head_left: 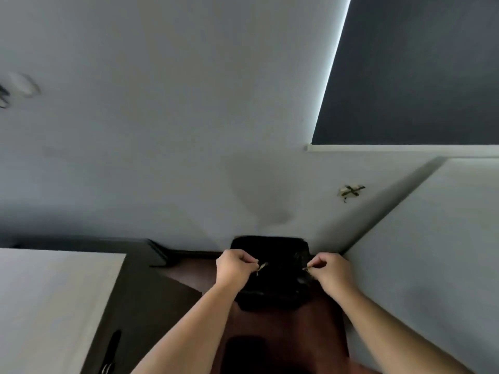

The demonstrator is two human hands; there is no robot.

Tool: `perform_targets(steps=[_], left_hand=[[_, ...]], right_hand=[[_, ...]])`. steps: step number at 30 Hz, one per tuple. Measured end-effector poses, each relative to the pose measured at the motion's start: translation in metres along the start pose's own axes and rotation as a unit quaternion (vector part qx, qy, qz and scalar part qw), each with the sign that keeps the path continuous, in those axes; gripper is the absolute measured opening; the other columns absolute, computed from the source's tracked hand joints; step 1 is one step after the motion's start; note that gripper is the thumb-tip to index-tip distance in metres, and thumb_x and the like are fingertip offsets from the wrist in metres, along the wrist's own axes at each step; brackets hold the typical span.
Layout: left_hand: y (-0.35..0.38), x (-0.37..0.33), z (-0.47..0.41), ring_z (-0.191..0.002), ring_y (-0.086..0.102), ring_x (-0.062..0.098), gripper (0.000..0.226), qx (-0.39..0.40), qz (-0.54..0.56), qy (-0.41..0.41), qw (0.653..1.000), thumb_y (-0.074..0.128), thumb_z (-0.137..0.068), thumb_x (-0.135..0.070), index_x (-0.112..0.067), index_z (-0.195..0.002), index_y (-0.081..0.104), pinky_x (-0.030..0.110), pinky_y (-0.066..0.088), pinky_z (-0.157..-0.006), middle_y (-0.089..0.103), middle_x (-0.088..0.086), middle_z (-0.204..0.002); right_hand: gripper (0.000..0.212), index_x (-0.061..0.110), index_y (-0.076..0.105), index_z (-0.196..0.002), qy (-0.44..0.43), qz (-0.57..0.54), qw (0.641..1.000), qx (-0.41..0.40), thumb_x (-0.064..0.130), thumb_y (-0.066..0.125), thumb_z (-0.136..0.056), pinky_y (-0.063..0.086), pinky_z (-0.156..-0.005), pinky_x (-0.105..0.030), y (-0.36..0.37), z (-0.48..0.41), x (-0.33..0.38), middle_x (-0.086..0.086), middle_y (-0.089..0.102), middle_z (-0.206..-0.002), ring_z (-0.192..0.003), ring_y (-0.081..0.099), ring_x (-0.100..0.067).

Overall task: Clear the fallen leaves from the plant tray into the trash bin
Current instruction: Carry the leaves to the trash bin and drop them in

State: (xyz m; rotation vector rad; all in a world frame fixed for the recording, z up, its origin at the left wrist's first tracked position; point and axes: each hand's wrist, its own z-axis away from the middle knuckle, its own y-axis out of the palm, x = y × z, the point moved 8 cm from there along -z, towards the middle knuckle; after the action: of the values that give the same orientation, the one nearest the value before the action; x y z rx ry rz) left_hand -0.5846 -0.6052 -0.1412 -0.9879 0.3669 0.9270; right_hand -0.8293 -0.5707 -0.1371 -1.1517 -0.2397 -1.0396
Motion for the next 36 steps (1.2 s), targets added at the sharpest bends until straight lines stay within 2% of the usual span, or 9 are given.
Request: perform_targets(steps=[2,5,8,10,12,16,23,29,36], left_hand=[[0.013,0.022,-0.023,-0.075,0.061,0.009,0.003,-0.006,0.003,-0.043,0.999,0.076,-0.075,-0.013,-0.015,-0.075,0.075,0.016,0.046,-0.067,0.069,-0.003,-0.075],[0.032,0.037,-0.060,-0.072,0.059,0.006,0.006,0.005,0.006,-0.074,0.997,0.074,-0.079,-0.018,-0.016,-0.085,0.075,0.016,0.045,-0.063,0.070,-0.001,-0.085],[0.051,0.034,-0.082,-0.088,0.066,0.016,0.033,0.072,-0.014,-0.063,0.995,0.071,-0.082,-0.030,-0.018,-0.113,0.067,0.028,0.056,-0.075,0.068,0.000,-0.102],[0.052,0.027,-0.083,-0.096,0.065,0.021,0.045,0.107,-0.094,-0.037,0.989,0.063,-0.088,-0.036,-0.021,-0.129,0.053,0.029,0.053,-0.073,0.063,0.004,-0.120],[0.039,0.021,-0.078,-0.107,0.061,0.023,0.047,0.103,-0.139,-0.013,0.985,0.057,-0.092,-0.034,-0.021,-0.136,0.046,0.029,0.050,-0.077,0.058,0.005,-0.128],[0.003,0.015,-0.055,-0.120,0.056,0.023,0.038,0.091,-0.168,-0.002,0.982,0.059,-0.091,-0.029,-0.017,-0.127,0.055,0.029,0.045,-0.095,0.060,0.007,-0.130],[-0.130,0.014,0.031,-0.114,0.059,0.024,0.030,-0.075,-0.125,0.001,0.989,0.057,-0.084,-0.024,-0.020,-0.114,0.061,0.033,0.049,-0.095,0.064,0.003,-0.121],[-0.245,0.110,0.154,-0.105,0.063,0.026,0.022,-0.244,-0.053,-0.076,0.965,0.059,-0.085,-0.025,-0.017,-0.104,0.065,0.031,0.051,-0.088,0.068,0.007,-0.110],[-0.315,0.274,0.344,-0.099,0.066,0.021,0.020,-0.368,0.003,-0.246,0.897,0.056,-0.085,-0.033,-0.023,-0.098,0.068,0.031,0.053,-0.084,0.072,0.001,-0.105]], right_hand=[[0.010,0.010,0.071,-0.068,0.022,-0.007,1.000,-0.004,0.002,0.071,-0.074,0.040,-0.050,0.000,0.019,-0.016,-0.020,-0.005,0.066,-0.073,-0.059,0.055,-0.008],[0.006,0.012,0.071,-0.075,0.048,-0.025,0.998,0.012,0.007,0.072,-0.076,0.041,-0.052,-0.003,0.049,-0.045,-0.032,-0.004,0.067,-0.079,-0.075,0.062,-0.016],[0.035,0.010,0.063,-0.116,0.058,-0.013,0.996,0.068,0.013,0.069,-0.082,0.047,-0.083,-0.020,0.072,-0.066,-0.029,-0.009,0.066,-0.111,-0.102,0.062,-0.020],[0.043,0.012,0.055,-0.128,0.063,0.018,0.995,0.075,0.015,0.064,-0.086,0.044,-0.095,-0.027,0.073,-0.070,-0.026,-0.010,0.059,-0.129,-0.118,0.056,-0.023],[0.036,0.011,0.058,-0.123,0.055,0.032,0.995,0.070,0.014,0.061,-0.087,0.043,-0.097,-0.026,0.066,-0.065,-0.020,-0.011,0.060,-0.129,-0.119,0.055,-0.023],[0.023,0.012,0.066,-0.108,0.019,0.053,0.995,0.086,0.011,0.059,-0.086,0.042,-0.087,-0.022,0.055,-0.048,0.008,-0.009,0.066,-0.117,-0.108,0.060,-0.022],[0.014,0.013,0.071,-0.094,-0.161,0.078,0.978,0.111,0.012,0.060,-0.084,0.044,-0.084,-0.023,0.055,0.008,0.147,-0.007,0.072,-0.100,-0.098,0.065,-0.022],[0.013,0.014,0.071,-0.090,-0.337,0.122,0.907,0.220,0.010,0.061,-0.083,0.045,-0.079,-0.025,0.147,0.134,0.259,-0.007,0.074,-0.095,-0.091,0.065,-0.022],[0.014,0.028,0.062,-0.079,-0.481,0.217,0.767,0.365,0.017,0.060,-0.087,0.047,-0.063,-0.025,0.266,0.324,0.303,0.001,0.066,-0.080,-0.075,0.061,-0.016]])
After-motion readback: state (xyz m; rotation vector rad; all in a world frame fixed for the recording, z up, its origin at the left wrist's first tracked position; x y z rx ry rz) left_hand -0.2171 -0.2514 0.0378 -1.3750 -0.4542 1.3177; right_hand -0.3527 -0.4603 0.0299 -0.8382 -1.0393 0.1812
